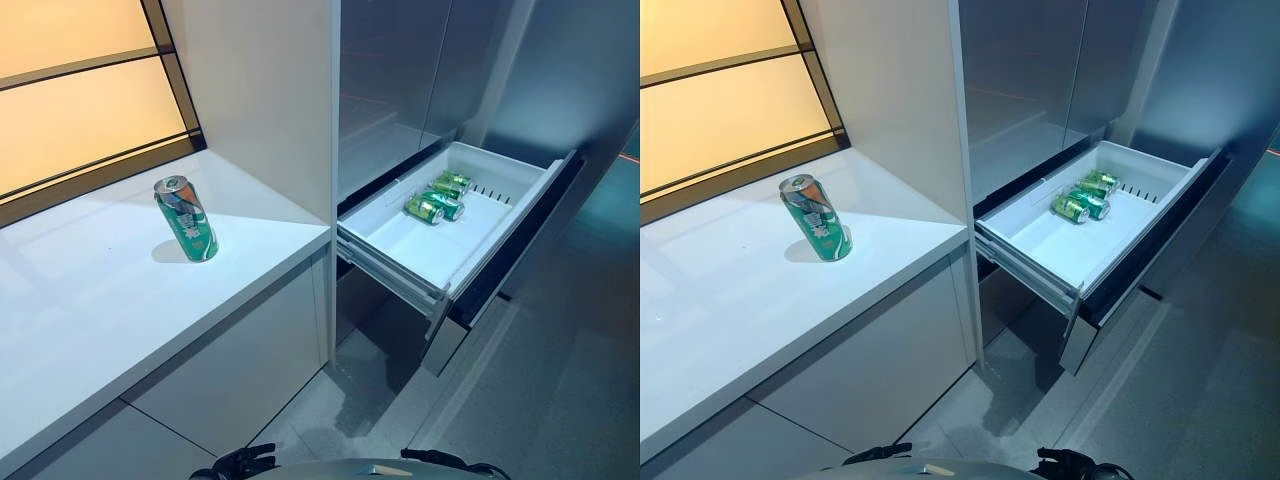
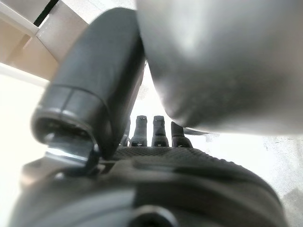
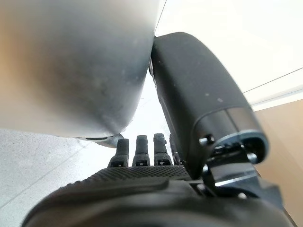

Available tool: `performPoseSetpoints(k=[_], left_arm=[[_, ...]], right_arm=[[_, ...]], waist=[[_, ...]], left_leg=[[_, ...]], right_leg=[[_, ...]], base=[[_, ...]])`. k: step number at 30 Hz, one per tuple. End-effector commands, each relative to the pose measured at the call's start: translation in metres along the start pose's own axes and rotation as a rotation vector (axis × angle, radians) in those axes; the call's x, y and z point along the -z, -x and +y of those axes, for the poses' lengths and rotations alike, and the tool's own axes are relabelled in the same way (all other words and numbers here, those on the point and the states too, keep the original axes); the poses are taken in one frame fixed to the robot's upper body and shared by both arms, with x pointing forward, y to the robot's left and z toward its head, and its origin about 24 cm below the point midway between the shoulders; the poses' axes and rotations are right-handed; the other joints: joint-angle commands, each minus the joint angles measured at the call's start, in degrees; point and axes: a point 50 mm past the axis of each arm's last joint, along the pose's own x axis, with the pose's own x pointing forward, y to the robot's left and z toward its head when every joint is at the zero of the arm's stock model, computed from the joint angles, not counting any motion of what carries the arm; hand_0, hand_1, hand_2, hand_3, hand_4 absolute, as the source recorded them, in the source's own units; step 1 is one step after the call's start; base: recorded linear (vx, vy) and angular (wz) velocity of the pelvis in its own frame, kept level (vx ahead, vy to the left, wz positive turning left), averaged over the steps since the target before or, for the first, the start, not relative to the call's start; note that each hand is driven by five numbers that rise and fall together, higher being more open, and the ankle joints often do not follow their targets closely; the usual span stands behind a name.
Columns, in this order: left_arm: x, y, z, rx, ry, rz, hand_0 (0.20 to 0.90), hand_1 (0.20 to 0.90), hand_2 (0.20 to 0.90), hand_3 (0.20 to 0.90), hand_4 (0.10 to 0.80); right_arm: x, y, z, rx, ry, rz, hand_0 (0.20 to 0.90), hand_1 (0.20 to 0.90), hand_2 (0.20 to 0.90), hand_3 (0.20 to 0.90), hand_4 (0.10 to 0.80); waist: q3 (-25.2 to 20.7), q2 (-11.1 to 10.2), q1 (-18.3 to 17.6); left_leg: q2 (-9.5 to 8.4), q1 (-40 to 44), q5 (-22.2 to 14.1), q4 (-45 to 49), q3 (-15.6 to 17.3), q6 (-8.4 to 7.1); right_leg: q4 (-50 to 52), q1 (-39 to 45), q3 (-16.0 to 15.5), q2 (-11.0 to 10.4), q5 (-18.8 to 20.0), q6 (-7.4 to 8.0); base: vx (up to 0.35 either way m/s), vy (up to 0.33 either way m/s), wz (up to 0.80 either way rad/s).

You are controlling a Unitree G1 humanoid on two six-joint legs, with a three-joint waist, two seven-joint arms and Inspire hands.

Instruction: Put drinks into fridge and close the fridge

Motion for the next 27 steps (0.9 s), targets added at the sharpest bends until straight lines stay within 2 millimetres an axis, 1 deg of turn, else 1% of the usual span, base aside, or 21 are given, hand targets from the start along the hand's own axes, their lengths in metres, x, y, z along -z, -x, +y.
performPoseSetpoints(k=[1, 8, 10, 15, 18, 19, 21, 22, 24, 25, 27], left_arm=[[-0.01, -0.004, -0.009, 0.021, 0.025, -0.045, 0.9, 0.9, 0.9, 0.9, 0.8], [-0.021, -0.004, -0.008, -0.012, 0.021, -0.121, 0.9, 0.9, 0.9, 0.9, 0.8], [-0.027, -0.004, -0.007, -0.028, 0.02, -0.16, 0.9, 0.9, 0.9, 0.9, 0.8], [-0.044, -0.003, -0.004, -0.102, -0.06, -0.233, 0.9, 0.9, 0.9, 0.9, 0.8], [-0.046, -0.003, -0.004, -0.113, -0.106, -0.233, 0.9, 0.9, 0.9, 0.9, 0.8], [-0.048, -0.003, -0.004, -0.105, -0.144, -0.231, 0.9, 0.9, 0.9, 0.9, 0.8], [-0.052, -0.003, -0.008, -0.062, -0.226, -0.221, 0.9, 0.9, 0.9, 0.9, 0.8], [-0.053, -0.003, -0.009, -0.048, -0.239, -0.222, 0.9, 0.9, 0.9, 0.9, 0.8], [-0.062, -0.005, -0.026, 0.14, -0.386, -0.206, 0.9, 0.9, 0.9, 0.9, 0.8], [-0.064, -0.005, -0.032, 0.202, -0.435, -0.197, 0.9, 0.9, 0.9, 0.9, 0.8], [-0.079, -0.004, -0.05, 0.34, -0.508, -0.226, 0.9, 0.9, 0.9, 0.9, 0.8]], right_arm=[[-0.015, -0.005, 0.016, -0.052, 0.075, -0.012, 0.9, 0.9, 0.9, 0.9, 0.8], [-0.016, -0.006, 0.02, -0.064, 0.075, -0.013, 0.9, 0.9, 0.9, 0.9, 0.8], [-0.015, -0.006, 0.02, -0.066, 0.075, -0.012, 0.9, 0.9, 0.9, 0.9, 0.8], [-0.015, -0.005, 0.017, -0.063, 0.074, -0.01, 0.9, 0.9, 0.9, 0.9, 0.8], [-0.015, -0.005, 0.017, -0.065, 0.075, -0.009, 0.9, 0.9, 0.9, 0.9, 0.8], [-0.015, -0.005, 0.017, -0.066, 0.079, -0.009, 0.9, 0.9, 0.9, 0.9, 0.8], [-0.016, -0.005, 0.017, -0.068, 0.088, -0.008, 0.9, 0.9, 0.9, 0.9, 0.8], [-0.016, -0.005, 0.017, -0.068, 0.09, -0.009, 0.9, 0.9, 0.9, 0.9, 0.8], [-0.02, -0.005, 0.016, -0.07, 0.117, -0.012, 0.9, 0.9, 0.9, 0.9, 0.8], [-0.021, -0.005, 0.015, -0.07, 0.125, -0.013, 0.9, 0.9, 0.9, 0.9, 0.8], [-0.027, -0.004, 0.013, -0.069, 0.156, -0.015, 0.9, 0.9, 0.9, 0.9, 0.8]], waist=[[0.1, -2.1, -0.1], [0.2, -2.3, -0.2], [0.1, -2.3, -0.3], [0.2, -2.4, -0.5], [0.2, -2.4, -0.6], [0.1, -2.4, -0.7], [0.1, -2.4, -1.0], [0.0, -2.4, -1.1], [0.0, -2.0, -1.9], [0.0, -1.9, -2.1], [0.2, -1.5, -3.0]], left_leg=[[-2.89, -0.5, -3.4, 0.8, 3.7, 2.93], [-2.98, -0.3, -3.5, 0.8, 3.8, 3.06], [-2.95, -0.2, -3.5, 0.7, 3.9, 3.06], [-2.87, 0.0, -3.5, 0.6, 4.1, 2.99], [-2.85, 0.0, -3.5, 0.6, 4.2, 2.95], [-2.82, 0.1, -3.5, 0.5, 4.3, 2.95], [-2.74, 0.1, -3.5, 0.5, 4.7, 2.92], [-2.72, 0.1, -3.5, 0.4, 4.7, 2.91], [-2.52, 0.2, -3.6, 0.3, 5.5, 2.87], [-2.46, 0.2, -3.6, 0.3, 5.7, 2.86], [-2.21, 0.2, -3.6, 0.1, 6.4, 2.93]], right_leg=[[1.2, -2.2, 1.8, 0.2, 2.3, 0.93], [1.2, -2.1, 2.1, 0.3, 2.2, 0.84], [1.1, -2.0, 2.2, 0.3, 2.2, 0.84], [1.0, -1.9, 2.2, 0.4, 2.3, 0.92], [1.0, -1.9, 2.3, 0.4, 2.3, 0.96], [1.1, -2.0, 2.4, 0.4, 2.3, 0.98], [1.1, -2.0, 2.6, 0.5, 2.3, 1.0], [1.1, -2.1, 2.7, 0.5, 2.3, 1.0], [1.3, -2.4, 3.4, 0.6, 2.3, 1.22], [1.4, -2.6, 3.6, 0.7, 2.3, 1.27], [1.7, -3.0, 4.5, 0.9, 2.4, 1.44]], base=[[0.0, 0.0, 0.0], [0.0, 0.0, 0.0], [0.0, 0.0, 0.0], [0.0, 0.0, 0.0], [0.0, 0.0, 0.0], [0.0, 0.0, 0.0], [0.0, 0.0, 0.0], [0.0, 0.0, 0.0], [-0.013, 0.025, -0.06], [-0.024, 0.028, -0.13], [-0.041, 0.04, -0.22]])
